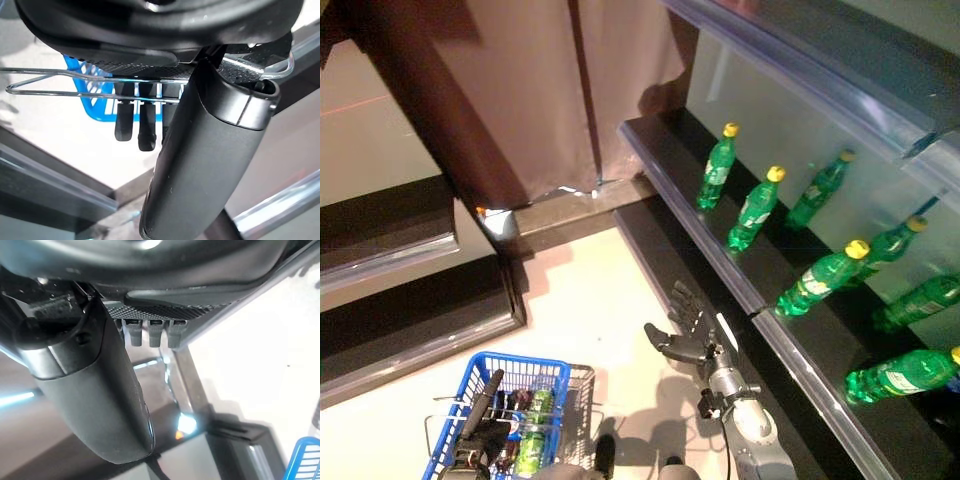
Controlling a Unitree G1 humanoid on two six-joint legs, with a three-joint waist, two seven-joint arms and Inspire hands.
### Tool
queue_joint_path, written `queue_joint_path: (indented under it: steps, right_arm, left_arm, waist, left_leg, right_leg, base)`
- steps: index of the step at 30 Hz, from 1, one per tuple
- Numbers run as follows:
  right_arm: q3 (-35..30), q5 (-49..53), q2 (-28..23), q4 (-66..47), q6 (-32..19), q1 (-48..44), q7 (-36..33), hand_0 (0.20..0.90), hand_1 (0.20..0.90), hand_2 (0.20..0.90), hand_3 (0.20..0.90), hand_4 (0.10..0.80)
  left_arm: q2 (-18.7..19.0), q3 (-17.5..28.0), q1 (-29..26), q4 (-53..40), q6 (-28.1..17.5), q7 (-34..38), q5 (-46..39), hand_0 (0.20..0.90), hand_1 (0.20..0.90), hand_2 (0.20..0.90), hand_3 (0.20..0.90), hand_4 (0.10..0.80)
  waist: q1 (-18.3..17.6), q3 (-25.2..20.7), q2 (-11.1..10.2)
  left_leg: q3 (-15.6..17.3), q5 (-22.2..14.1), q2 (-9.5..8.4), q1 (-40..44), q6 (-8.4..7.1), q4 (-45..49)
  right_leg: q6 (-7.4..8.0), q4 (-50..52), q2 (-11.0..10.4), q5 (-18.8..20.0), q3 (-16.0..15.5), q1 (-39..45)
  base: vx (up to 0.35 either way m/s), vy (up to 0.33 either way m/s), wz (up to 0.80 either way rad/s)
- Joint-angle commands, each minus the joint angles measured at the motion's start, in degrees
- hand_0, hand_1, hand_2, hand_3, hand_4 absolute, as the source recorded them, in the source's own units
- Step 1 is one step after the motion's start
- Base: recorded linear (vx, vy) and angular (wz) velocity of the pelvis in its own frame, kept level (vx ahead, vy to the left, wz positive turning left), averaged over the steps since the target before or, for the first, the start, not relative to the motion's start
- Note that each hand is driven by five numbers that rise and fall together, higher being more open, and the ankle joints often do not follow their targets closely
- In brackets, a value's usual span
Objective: Pick up the drink and place into the basket.
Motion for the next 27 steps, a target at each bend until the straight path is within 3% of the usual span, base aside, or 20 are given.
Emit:
queue_joint_path:
  steps: [1,3,5,8,9,21,27]
  right_arm:
    - [-1.76,1.0,-1.44,-2.91,-7.06,-1.22,1.63,0.9,0.9,0.9,0.9,0.8]
    - [-1.95,1.03,-1.53,-2.53,-7.64,-1.73,1.01,0.9,0.9,0.9,0.9,0.8]
    - [-1.93,1.71,-1.93,-2.07,-7.78,-2.98,-0.07,0.9,0.9,0.9,0.9,0.8]
    - [-1.58,1.47,-1.44,-0.53,-8.27,-4.9,-0.86,0.9,0.9,0.9,0.9,0.8]
    - [-1.62,0.82,-0.89,-0.29,-8.28,-5.18,-1.44,0.9,0.9,0.9,0.9,0.8]
    - [-3.23,-1.41,-0.27,0.07,-7.57,-4.6,-1.4,0.9,0.9,0.9,0.9,0.8]
    - [-4.92,-4.18,0.29,-0.73,-10.61,-4.29,-9.88,0.9,0.9,0.9,0.9,0.8]
  left_arm:
    - [4.69,1.53,-4.19,-11.41,-4.22,-10.56,-1.61,0.3,0.3,0.3,0.2,0.1]
    - [4.68,1.26,-3.76,-12.05,-3.95,-10.78,-1.88,0.3,0.3,0.3,0.2,0.1]
    - [4.71,0.79,-4.18,-12.54,-4.15,-10.16,-1.95,0.3,0.3,0.3,0.2,0.1]
    - [4.57,0.61,-6.06,-11.84,-4.32,-9.88,-1.5,0.3,0.3,0.3,0.2,0.1]
    - [3.37,0.47,-7.09,-11.85,-4.71,-9.13,-0.42,0.3,0.3,0.3,0.2,0.1]
    - [1.14,0.01,-5.48,-14.28,-4.45,-8.1,0.45,0.3,0.3,0.3,0.2,0.1]
    - [0.68,0.62,-5.27,-13.69,-4.21,-8.08,0.69,0.3,0.3,0.3,0.2,0.1]
  waist:
    - [0.35,-7.53,0.29]
    - [0.71,-7.6,-0.1]
    - [0.76,-7.48,-1.02]
    - [0.0,-7.36,-1.44]
    - [-0.6,-7.85,-1.34]
    - [-0.89,-9.6,-1.26]
    - [-1.52,-9.78,-0.79]
  left_leg:
    - [-3.1,-8.36,1.06,-3.64,-3.45,9.0]
    - [-1.78,-8.17,1.3,-3.02,-3.85,8.19]
    - [-0.74,-8.31,0.6,-2.11,-4.37,7.17]
    - [0.1,-8.88,0.47,-1.64,-4.46,7.13]
    - [-0.21,-8.53,0.73,-1.11,-4.38,5.66]
    - [1.56,-8.98,1.88,0.56,-5.48,4.44]
    - [2.25,-9.47,2.22,1.36,-5.57,4.27]
  right_leg:
    - [-0.34,0.52,-1.88,8.5,-4.29,-2.63]
    - [-0.47,-4.39,-0.05,7.13,-6.35,-1.65]
    - [-0.66,-10.26,2.27,8.8,-7.89,-0.83]
    - [-0.93,-11.51,3.99,9.94,-6.27,-1.84]
    - [-1.69,-12.58,5.09,9.55,-4.39,-0.82]
    - [-3.0,-17.03,6.39,8.59,-5.71,3.77]
    - [-3.09,-17.45,6.56,8.24,-5.43,4.46]
  base:
    - [0.07,0.09,-0.99]
    - [0.062,0.022,-0.79]
    - [0.084,-0.062,-0.51]
    - [0.071,-0.079,-0.13]
    - [0.078,-0.085,-0.02]
    - [0.075,-0.06,0.02]
    - [0.026,-0.008,0.0]
